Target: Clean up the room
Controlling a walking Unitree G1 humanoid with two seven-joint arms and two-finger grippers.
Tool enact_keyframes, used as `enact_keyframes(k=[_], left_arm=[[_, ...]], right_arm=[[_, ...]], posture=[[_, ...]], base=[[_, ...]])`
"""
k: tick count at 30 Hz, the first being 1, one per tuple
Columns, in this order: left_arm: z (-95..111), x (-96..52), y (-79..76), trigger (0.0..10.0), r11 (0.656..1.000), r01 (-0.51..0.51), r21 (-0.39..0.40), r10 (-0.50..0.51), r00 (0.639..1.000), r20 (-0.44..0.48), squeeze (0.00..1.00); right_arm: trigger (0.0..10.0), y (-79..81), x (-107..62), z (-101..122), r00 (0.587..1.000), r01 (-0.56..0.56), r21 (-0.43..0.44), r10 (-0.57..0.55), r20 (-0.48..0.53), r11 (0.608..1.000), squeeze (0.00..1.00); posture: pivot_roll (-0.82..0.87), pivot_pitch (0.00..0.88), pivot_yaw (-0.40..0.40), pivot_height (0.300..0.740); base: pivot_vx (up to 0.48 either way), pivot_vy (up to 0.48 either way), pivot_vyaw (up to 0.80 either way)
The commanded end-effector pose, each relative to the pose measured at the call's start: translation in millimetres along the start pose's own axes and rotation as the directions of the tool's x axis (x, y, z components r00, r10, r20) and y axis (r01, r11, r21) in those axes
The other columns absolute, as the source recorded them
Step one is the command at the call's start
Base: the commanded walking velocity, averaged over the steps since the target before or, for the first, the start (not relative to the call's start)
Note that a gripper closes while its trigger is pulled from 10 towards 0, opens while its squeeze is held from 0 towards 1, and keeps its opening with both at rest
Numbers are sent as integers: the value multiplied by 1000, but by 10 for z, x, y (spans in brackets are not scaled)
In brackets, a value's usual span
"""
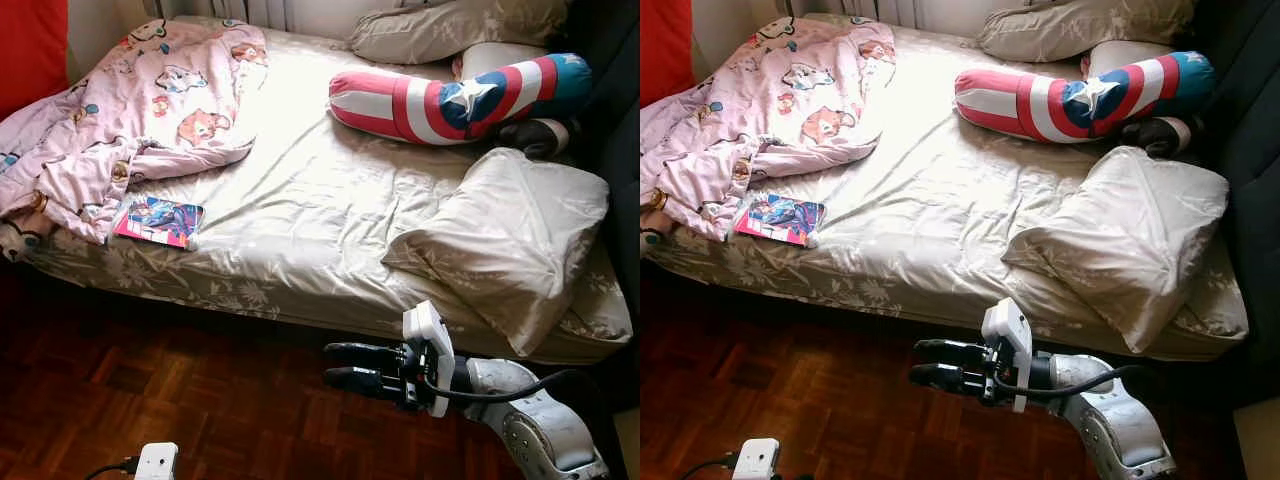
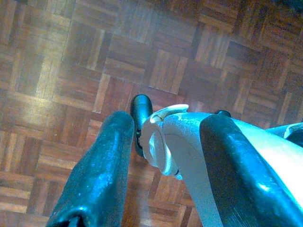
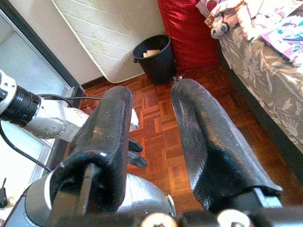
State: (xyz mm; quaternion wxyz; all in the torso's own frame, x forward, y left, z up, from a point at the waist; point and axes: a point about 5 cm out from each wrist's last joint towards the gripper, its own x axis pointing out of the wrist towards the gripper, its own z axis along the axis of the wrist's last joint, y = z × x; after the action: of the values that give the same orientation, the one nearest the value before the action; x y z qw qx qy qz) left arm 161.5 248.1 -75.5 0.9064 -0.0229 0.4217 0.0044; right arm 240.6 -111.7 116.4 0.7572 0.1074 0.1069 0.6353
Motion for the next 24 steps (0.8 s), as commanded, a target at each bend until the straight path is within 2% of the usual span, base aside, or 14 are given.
enact_keyframes(k=[1, 9, 12, 14, 15, 17, 19, 20, 21, 23, 24], left_arm=[[-106, -30, 2, 10000, 1000, -2, 6, 2, 999, -35, 0], [-100, -32, 18, 10000, 1000, -4, 13, 5, 999, -37, 0], [-92, -32, 25, 10000, 1000, -8, 13, 8, 999, -34, 0], [-87, -30, 24, 10000, 1000, -13, 7, 13, 999, -29, 0], [-87, -30, 24, 10000, 1000, -13, 7, 13, 999, -29, 0], [-80, -26, 22, 10000, 1000, -15, 4, 15, 1000, -28, 0], [-72, -22, 18, 10000, 1000, -14, 4, 14, 1000, -27, 0], [-69, -20, 17, 10000, 1000, -13, 4, 14, 1000, -27, 0], [-69, -20, 17, 10000, 1000, -13, 4, 14, 1000, -27, 0], [-62, -18, 16, 10000, 1000, -14, 4, 14, 1000, -26, 0], [-61, -18, 19, 10000, 1000, -21, -10, 21, 1000, -22, 0]], right_arm=[[10000, 23, -22, 13, 1000, 1, -7, -1, 7, 1000, 0], [10000, -80, -100, -30, 994, 104, 6, -104, 25, 995, 0], [10000, -269, -251, -65, 950, 305, 20, -306, 66, 952, 0], [10000, -470, -451, -97, 853, 508, 68, -512, 101, 859, 0], [10000, -470, -451, -97, 853, 508, 68, -512, 101, 859, 0], [10000, -622, -667, -150, 732, 656, 150, -672, 114, 740, 0], [10000, -749, -926, -226, 567, 787, 221, -817, 107, 576, 0], [10000, -795, -1063, -278, 473, 833, 273, -875, 98, 481, 0], [10000, -795, -1063, -278, 473, 833, 273, -875, 98, 481, 0], [10000, -840, -1278, -389, 316, 879, 357, -947, 59, 316, 0], [10000, -842, -1382, -498, 235, 901, 373, -972, 10, 221, 0]], posture=[[60, 121, -73, 740], [60, 133, -69, 740], [67, 145, -73, 740], [70, 146, -75, 740], [70, 146, -75, 740], [60, 147, -74, 740], [56, 152, -71, 740], [56, 152, -71, 740], [56, 152, -71, 740], [58, 155, -71, 740], [58, 156, -70, 740]], base=[[0, 0, 0], [0, 0, 0], [0, 0, 0], [0, 0, 0], [0, 0, 0], [0, 0, 0], [0, 0, 0], [0, 0, 0], [0, 0, 0], [0, 0, 0], [0, 0, 0]])
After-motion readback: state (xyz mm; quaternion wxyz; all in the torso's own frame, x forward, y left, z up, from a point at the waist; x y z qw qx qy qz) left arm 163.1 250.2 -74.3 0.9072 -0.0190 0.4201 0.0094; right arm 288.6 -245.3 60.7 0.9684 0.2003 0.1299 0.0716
